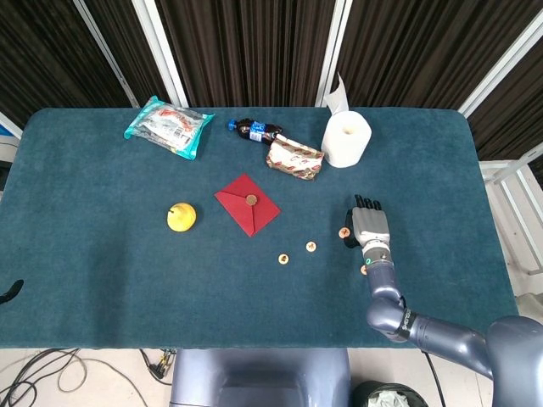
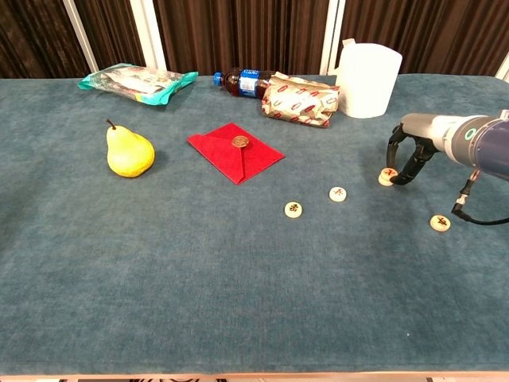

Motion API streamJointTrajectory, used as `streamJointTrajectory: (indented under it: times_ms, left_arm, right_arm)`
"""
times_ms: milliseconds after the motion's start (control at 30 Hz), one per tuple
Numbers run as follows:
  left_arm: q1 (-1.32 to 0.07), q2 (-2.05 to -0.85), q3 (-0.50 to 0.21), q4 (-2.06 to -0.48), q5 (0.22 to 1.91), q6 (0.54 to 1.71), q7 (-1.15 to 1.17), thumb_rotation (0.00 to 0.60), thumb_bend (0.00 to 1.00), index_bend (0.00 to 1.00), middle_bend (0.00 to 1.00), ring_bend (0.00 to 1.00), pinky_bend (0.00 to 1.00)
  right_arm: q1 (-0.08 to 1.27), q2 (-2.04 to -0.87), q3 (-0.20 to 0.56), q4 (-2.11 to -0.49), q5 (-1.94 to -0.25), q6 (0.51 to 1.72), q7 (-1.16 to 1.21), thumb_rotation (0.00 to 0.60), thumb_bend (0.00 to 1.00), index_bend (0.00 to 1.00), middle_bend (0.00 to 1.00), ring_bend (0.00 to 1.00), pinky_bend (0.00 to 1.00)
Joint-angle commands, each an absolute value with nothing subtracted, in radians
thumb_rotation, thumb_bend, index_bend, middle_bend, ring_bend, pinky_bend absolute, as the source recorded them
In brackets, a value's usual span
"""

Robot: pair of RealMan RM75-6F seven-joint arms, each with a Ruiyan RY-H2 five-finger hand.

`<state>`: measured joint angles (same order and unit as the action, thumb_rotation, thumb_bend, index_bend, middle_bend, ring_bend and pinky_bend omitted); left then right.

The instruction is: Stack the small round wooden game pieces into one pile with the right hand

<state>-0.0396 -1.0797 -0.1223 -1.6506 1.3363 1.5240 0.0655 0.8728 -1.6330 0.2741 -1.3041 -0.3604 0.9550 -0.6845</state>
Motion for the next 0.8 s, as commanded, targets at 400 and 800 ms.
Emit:
streamJointTrajectory:
  times_ms: [400, 800]
  left_arm:
    - [-0.039, -1.080, -0.125, -1.649, 1.333, 1.526, 0.064, 0.600, 0.16, 0.11, 0.00, 0.00, 0.01]
    - [-0.039, -1.080, -0.126, -1.652, 1.332, 1.527, 0.063, 0.600, 0.16, 0.11, 0.00, 0.00, 0.01]
  right_arm:
    - [0.875, -1.627, 0.278, -1.315, -0.361, 0.961, -0.674, 0.600, 0.39, 0.44, 0.00, 0.01, 0.04]
    - [0.811, -1.497, 0.243, -1.596, -0.546, 1.074, -0.630, 0.600, 0.39, 0.37, 0.00, 0.00, 0.00]
